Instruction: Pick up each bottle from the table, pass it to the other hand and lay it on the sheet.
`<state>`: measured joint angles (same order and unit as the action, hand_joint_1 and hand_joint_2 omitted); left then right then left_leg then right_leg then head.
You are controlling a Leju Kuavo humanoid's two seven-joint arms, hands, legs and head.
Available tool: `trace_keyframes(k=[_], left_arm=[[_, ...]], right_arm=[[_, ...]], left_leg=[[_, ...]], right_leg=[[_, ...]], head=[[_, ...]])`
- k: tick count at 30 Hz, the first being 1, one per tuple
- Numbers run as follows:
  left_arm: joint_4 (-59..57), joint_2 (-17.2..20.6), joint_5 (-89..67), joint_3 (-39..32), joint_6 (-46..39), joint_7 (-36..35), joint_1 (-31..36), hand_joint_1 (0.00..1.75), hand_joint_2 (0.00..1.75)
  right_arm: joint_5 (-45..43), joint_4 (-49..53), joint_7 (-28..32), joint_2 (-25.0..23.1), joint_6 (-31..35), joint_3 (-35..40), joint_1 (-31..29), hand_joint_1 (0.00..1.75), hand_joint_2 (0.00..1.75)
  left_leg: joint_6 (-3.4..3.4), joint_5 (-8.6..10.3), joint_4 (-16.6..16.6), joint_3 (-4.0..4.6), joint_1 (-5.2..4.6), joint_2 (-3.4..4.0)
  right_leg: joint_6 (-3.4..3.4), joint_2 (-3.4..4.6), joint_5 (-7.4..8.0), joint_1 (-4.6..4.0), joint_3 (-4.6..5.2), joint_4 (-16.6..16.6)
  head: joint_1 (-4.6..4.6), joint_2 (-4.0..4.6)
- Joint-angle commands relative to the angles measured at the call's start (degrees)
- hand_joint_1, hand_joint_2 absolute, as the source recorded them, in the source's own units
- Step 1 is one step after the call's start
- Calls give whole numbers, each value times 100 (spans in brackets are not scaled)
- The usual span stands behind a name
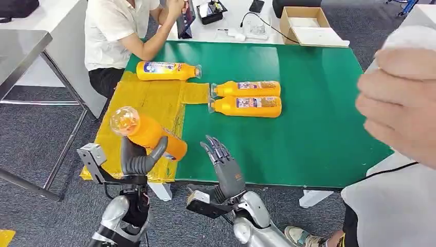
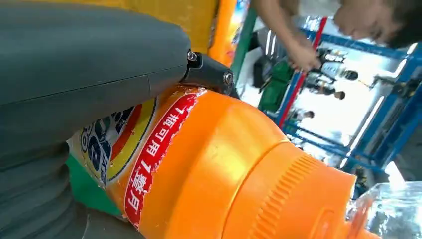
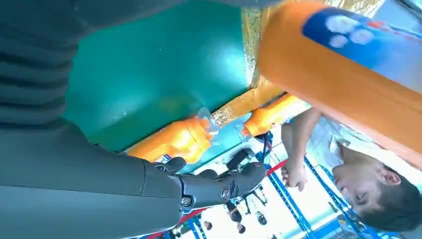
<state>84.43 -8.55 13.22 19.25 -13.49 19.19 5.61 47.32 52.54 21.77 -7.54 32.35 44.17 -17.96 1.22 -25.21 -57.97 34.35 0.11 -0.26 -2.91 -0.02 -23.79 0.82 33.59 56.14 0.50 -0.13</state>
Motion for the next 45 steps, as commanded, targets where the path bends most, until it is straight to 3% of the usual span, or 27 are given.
trace_keyframes(k=[1,3,6,9,11,12,16,18,25,29,38,43,44,45], left_arm=[[-331,251,-713,-265,-488,253,497,175,175],[-610,475,-1931,-265,-1125,498,803,175,175],[-1871,726,-4748,-427,-2084,-193,1633,175,175],[-2270,682,-5319,-508,-2149,-314,1868,175,175],[-2701,719,-6364,-322,-2351,-739,2065,175,175],[-3165,729,-7045,-165,-1993,-1112,2322,175,175],[-4578,506,-7539,135,-1094,-1334,3050,175,175],[-4996,454,-8001,413,-1130,-1527,3217,175,175],[-5070,411,-8068,455,-1166,-1580,3226,175,175],[-5283,243,-7965,394,-688,-1610,3338,175,175],[-6414,23,-8628,708,593,-2932,4148,175,175],[-6522,-141,-8495,528,916,-3091,4135,175,175],[-6486,-183,-8292,342,866,-2996,4107,150,175],[-6492,-217,-8149,223,828,-2885,4098,147,175]], right_arm=[[-92,-206,288,32,56,-44,-100,0,0],[-122,-125,417,-7,30,-40,-131,0,0],[-43,135,433,-59,21,-93,-55,0,0],[-17,207,424,-61,-32,-91,-15,0,0],[-17,218,432,-72,-92,-80,2,0,0],[-35,238,462,-114,-228,-43,16,0,0],[-107,200,516,-300,-431,81,59,0,0],[-139,198,540,-375,-412,132,101,0,0],[-129,202,536,-391,-384,173,137,0,0],[136,-48,431,-488,-356,406,91,0,0],[63,-319,341,-596,-406,567,-79,0,0],[-1,-498,352,-634,-400,553,-62,0,0],[-4,-521,373,-622,-385,565,-59,0,0],[-30,-530,386,-614,-393,567,-50,0,0]], left_leg=[[-12,-11,8,-39,5,-1],[-8,-5,5,-21,5,-4],[-13,-1,4,-22,4,-4],[-13,8,7,-19,5,-22],[-18,11,6,-19,6,-7],[-19,12,9,-25,7,-8],[-17,14,3,-21,8,-20],[-17,14,1,-18,8,-24],[-15,8,0,-12,7,2],[-14,10,-3,2,8,-4],[-16,9,-5,1,9,-8],[-17,4,0,-10,8,0],[-15,7,2,-3,7,-1],[-14,11,2,8,5,-2]], right_leg=[[19,-4,-14,-7,-38,-5],[13,-6,-8,-6,-22,-3],[18,-7,-6,-6,-19,4],[18,-23,-3,-7,-22,2],[15,-7,0,-5,-18,-1],[17,-8,1,-6,-26,-3],[30,-25,3,-7,-25,4],[30,-27,2,-7,-21,5],[26,-4,5,-7,-9,4],[25,-9,6,-8,4,6],[28,-14,3,-9,0,10],[29,-5,1,-8,-11,5],[25,-6,4,-7,-5,3],[22,-6,8,-5,7,3]], head=[[2,0],[0,0],[2,0],[2,0],[2,0],[2,0],[-2,0],[-2,0],[0,0],[0,0],[0,0],[0,0],[0,0],[0,0]])
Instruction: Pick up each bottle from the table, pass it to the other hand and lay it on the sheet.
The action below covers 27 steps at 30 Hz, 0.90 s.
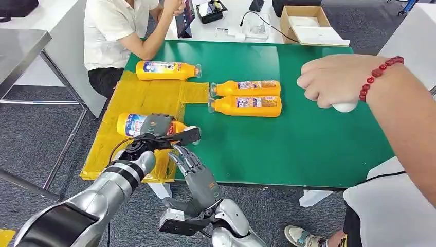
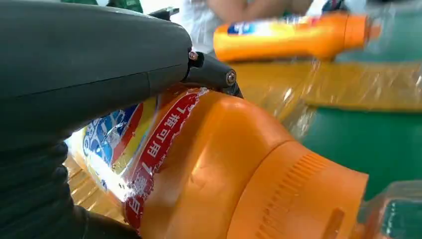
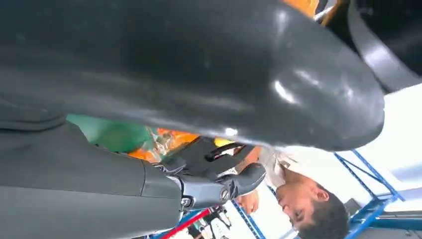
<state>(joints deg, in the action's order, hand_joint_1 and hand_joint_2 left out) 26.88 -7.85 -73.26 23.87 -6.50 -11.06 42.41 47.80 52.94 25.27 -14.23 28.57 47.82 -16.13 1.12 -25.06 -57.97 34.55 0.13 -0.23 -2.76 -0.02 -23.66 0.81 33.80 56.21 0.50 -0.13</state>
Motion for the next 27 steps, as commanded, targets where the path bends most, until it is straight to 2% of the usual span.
trace_keyframes(k=[1,2,3,8,10,13,19,20,22,25,27], left_arm=[[-721,-314,708,-413,105,277,400,115,175],[-732,-334,906,-573,65,386,398,21,175],[-756,-340,974,-624,43,415,405,0,175],[-865,-368,991,-565,262,513,395,0,175],[-838,-396,1191,-643,443,748,334,0,175],[-565,-499,1655,-776,229,1495,128,0,175],[810,-625,2682,-572,-388,2382,-504,0,175],[918,-586,2730,-502,-355,2368,-545,0,175],[1657,-502,3584,-649,-513,2856,-917,0,175],[2760,-180,4763,-562,-326,3000,-1443,0,175],[3069,-149,5273,-670,-176,3075,-1612,0,175]], right_arm=[[-91,-567,61,73,-17,217,-227,0,0],[-126,-579,95,90,-32,238,-228,0,0],[-154,-592,113,91,-42,249,-231,0,0],[-221,-659,170,90,-91,303,-259,0,0],[-273,-698,197,92,-81,344,-274,0,0],[-317,-723,209,122,-19,356,-250,0,0],[-264,-637,139,269,-5,380,-187,0,0],[-260,-636,137,279,-4,378,-183,0,0],[-235,-612,125,310,-15,397,-168,0,0],[-246,-599,123,355,26,385,-119,0,0],[-258,-598,112,371,49,365,-93,0,0]], left_leg=[[-5,-7,1,-17,5,0],[-6,-10,0,-26,5,-4],[-4,-5,0,-12,4,-1],[-6,-6,0,-16,6,4],[-5,-5,2,-17,3,2],[-7,-10,2,-28,4,5],[-4,-10,3,-23,2,-1],[-2,-3,4,-7,-1,1],[-6,-14,3,-31,2,3],[-6,-10,8,-25,-2,17],[-7,-11,7,-25,-1,22]], right_leg=[[9,-1,-7,-5,-19,-3],[11,-6,-11,-6,-29,-2],[7,-2,-5,-5,-14,-2],[10,2,-4,-7,-17,-4],[10,1,-4,-4,-17,-4],[13,4,-8,-5,-27,-3],[8,-2,-8,-3,-26,-7],[4,0,-2,0,-8,-6],[11,1,-12,-4,-34,-6],[12,15,-5,-1,-20,-7],[11,20,-4,-2,-18,-6]], head=[[0,0],[2,0],[0,0],[0,0],[0,0],[0,0],[0,0],[2,0],[0,0],[0,0],[0,0]])
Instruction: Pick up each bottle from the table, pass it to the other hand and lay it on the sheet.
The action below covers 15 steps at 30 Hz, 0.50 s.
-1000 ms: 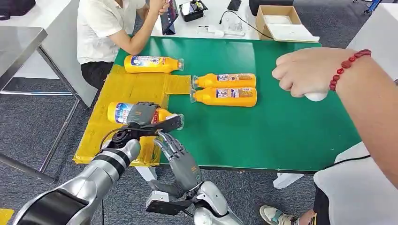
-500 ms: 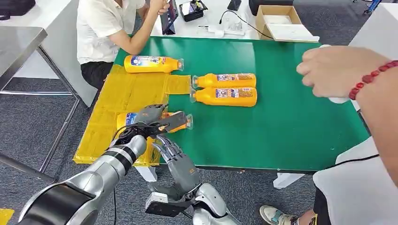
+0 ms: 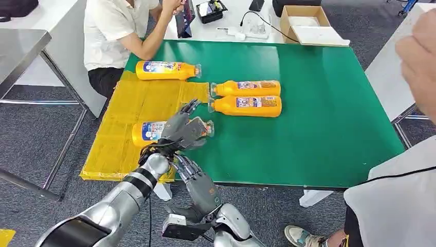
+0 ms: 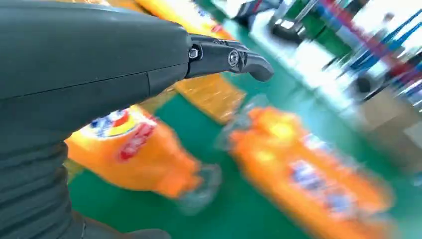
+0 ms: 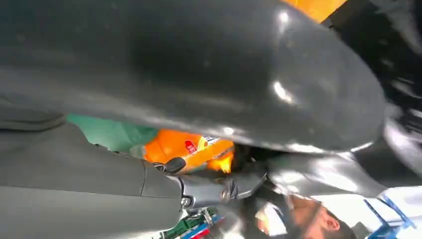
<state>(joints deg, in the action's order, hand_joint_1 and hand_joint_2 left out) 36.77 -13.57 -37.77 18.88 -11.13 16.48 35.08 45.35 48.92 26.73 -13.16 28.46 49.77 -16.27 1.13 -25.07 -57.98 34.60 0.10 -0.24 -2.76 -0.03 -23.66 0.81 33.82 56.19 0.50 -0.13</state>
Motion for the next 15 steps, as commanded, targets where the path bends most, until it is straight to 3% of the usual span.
trace_keyframes(k=[1,5,9,11,12,15], left_arm=[[2414,477,2143,-240,331,474,-1056,0,175],[4008,632,4150,-606,932,471,-1879,0,175],[4023,605,4236,-619,912,457,-1890,0,175],[4314,538,4829,-775,872,575,-2087,0,175],[4529,527,4973,-804,737,560,-2253,0,175],[4944,655,5120,-648,565,589,-2600,0,175]], right_arm=[[4,-194,-40,287,80,172,-68,0,0],[-48,-87,12,391,254,96,50,0,0],[-64,-63,25,387,254,81,57,0,0],[-770,262,456,349,222,-275,307,0,0],[-1424,605,711,318,28,-594,534,0,175],[-2084,1401,844,392,-194,-1015,872,0,175]], left_leg=[[-6,-6,7,-20,2,19],[-4,-8,7,-18,2,27],[-5,-5,4,-13,4,15],[-5,-5,3,-14,5,-3],[-6,-9,3,-21,5,1],[-6,-11,3,-16,3,17]], right_leg=[[9,17,-1,-2,-13,-5],[7,26,0,-2,-8,-5],[8,10,-4,-3,-4,-1],[9,-1,-7,-4,-10,-2],[12,4,-9,-4,-16,-2],[10,14,-9,-3,-9,-1]], head=[[2,0],[0,0],[-2,0],[-2,0],[2,0],[0,0]])
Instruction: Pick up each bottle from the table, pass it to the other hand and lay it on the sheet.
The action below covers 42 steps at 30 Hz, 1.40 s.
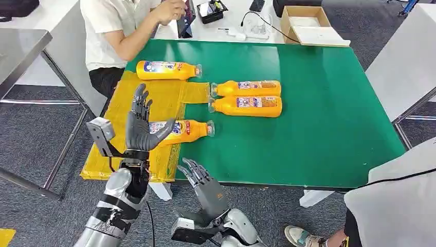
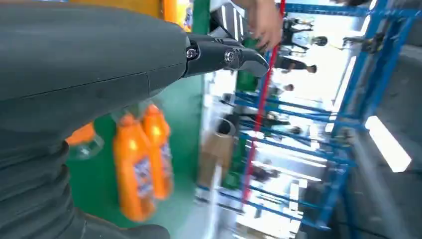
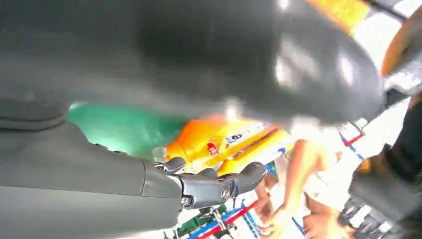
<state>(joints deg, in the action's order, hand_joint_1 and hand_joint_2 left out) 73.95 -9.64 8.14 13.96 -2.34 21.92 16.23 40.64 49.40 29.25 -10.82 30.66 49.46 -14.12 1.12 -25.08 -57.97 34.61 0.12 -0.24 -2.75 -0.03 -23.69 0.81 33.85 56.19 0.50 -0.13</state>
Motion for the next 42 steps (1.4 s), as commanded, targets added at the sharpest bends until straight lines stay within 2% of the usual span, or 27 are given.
trace_keyframes(k=[1,2,3,5,8,9,11,14,17,18,19,23,30,35,42], left_arm=[[1283,262,578,-136,-345,56,-775,0,175],[1283,262,578,-136,-345,56,-775,0,175],[1283,262,578,-136,-345,56,-775,0,175],[1519,231,1043,-86,-293,11,-1025,0,175],[1834,362,973,233,-349,91,-1376,0,175],[1832,407,828,359,-398,102,-1440,0,175],[1709,505,364,674,-520,226,-1523,0,175],[1544,505,-454,909,-947,438,-1641,0,175],[1596,465,-610,968,-1000,462,-1736,0,175],[1619,468,-617,968,-1003,461,-1743,0,175],[1666,440,-655,948,-1026,455,-1786,0,175],[1645,417,-707,915,-994,381,-1858,0,175],[1632,418,-708,906,-995,381,-1855,0,175],[1469,305,-909,854,-1085,304,-1838,0,175],[1308,245,-944,879,-1089,229,-1677,0,175]], right_arm=[[-1694,1518,575,179,-445,-1065,725,0,175],[-1694,1518,575,179,-445,-1065,725,0,175],[-1694,1518,575,179,-445,-1065,725,0,175],[-2478,2059,877,69,-355,-1683,1020,0,175],[-2417,2765,835,399,-130,-2156,1137,0,175],[-2202,2785,759,520,1,-2319,1114,0,175],[-917,2309,465,827,716,-2654,880,0,175],[418,1181,-129,1245,934,-3104,329,0,175],[1502,644,-246,1301,934,-3818,-15,0,175],[1463,566,-202,1318,934,-3840,-74,0,175],[1839,264,-554,1404,934,-3846,-252,0,175],[1791,-97,-797,1524,599,-3734,-457,0,175],[1801,-97,-817,1514,603,-3723,-452,0,175],[2215,-639,-1353,1628,415,-3397,-820,0,175],[2174,-1603,-1499,1278,-120,-3158,-1418,0,175]], left_leg=[[-11,-27,2,-49,5,24],[-6,-9,3,-17,1,4],[-7,-14,-2,-22,3,-2],[-7,-14,1,-29,3,4],[-5,-6,3,-12,-2,-2],[-5,-10,3,-20,-2,-3],[-3,-9,5,-24,-2,-9],[0,-4,18,-46,-3,-16],[3,-1,13,-29,-11,-5],[1,-4,12,-36,-9,2],[0,-6,11,-39,-11,1],[8,0,7,-20,-20,3],[5,-4,7,-27,-18,2],[8,-1,3,-18,-17,3],[5,-3,6,-31,-16,20]], right_leg=[[19,20,-21,-6,-40,1],[9,2,-8,-2,-14,-2],[12,-2,-14,-5,-22,1],[12,6,-12,-5,-24,-1],[7,-2,-7,1,-9,-3],[9,-3,-10,0,-18,-4],[7,-9,-10,0,-25,-9],[6,-17,-5,1,-51,-28],[2,-4,3,10,-33,-23],[3,2,4,8,-38,-24],[2,1,5,10,-41,-23],[-7,4,9,17,-20,-14],[-5,3,4,14,-24,-11],[-8,5,8,14,-16,-10],[0,21,10,13,-24,-11]], head=[[2,0],[0,0],[0,0],[0,0],[0,0],[2,0],[0,0],[0,0],[2,0],[2,0],[2,0],[2,0],[2,0],[2,0],[2,0]])
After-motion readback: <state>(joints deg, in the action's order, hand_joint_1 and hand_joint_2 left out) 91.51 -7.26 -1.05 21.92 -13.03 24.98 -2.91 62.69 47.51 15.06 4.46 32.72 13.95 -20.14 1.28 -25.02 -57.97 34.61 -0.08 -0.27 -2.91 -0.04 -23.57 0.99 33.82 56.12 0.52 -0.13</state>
